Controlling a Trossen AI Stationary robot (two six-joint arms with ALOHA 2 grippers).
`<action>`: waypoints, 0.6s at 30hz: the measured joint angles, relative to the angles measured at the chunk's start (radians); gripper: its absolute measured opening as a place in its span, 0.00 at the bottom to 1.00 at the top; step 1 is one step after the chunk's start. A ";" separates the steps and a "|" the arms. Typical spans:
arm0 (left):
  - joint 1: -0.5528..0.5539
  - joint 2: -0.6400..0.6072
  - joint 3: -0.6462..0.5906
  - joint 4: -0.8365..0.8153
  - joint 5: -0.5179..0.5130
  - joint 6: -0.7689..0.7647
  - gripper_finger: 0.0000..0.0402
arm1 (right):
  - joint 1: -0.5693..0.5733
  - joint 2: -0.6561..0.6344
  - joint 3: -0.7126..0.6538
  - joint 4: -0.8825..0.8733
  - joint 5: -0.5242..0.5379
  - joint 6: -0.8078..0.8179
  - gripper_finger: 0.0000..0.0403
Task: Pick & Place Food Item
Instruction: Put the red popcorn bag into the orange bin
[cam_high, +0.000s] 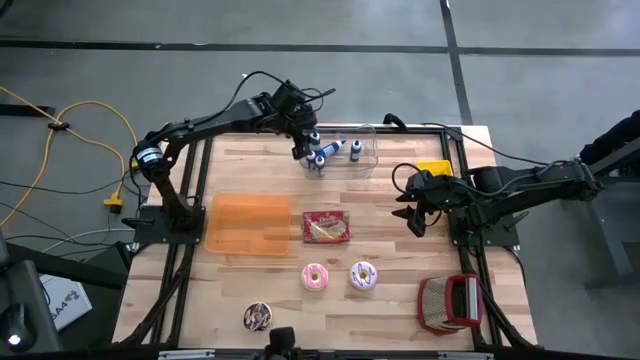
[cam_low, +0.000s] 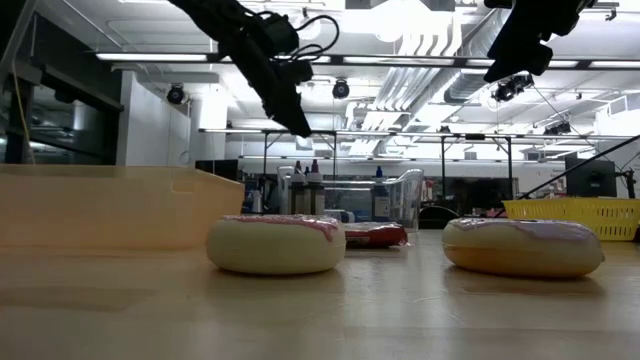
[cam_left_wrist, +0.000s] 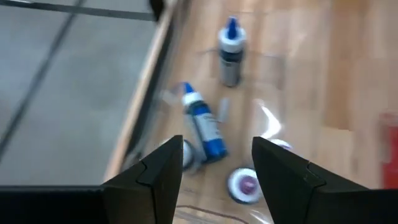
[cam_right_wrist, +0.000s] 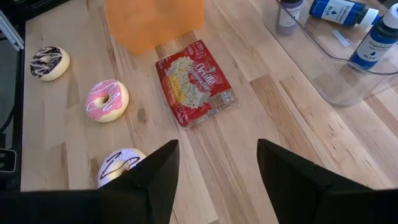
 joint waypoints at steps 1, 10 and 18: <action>0.000 0.000 0.000 -0.004 0.030 -0.001 0.46 | 0.000 0.000 0.000 0.000 0.000 0.000 0.51; -0.035 -0.008 0.000 -0.076 0.129 0.031 0.46 | 0.000 0.000 0.000 0.000 0.000 0.000 0.51; -0.147 -0.067 0.000 -0.139 -0.054 0.036 0.46 | 0.000 0.000 0.000 0.000 0.000 0.000 0.51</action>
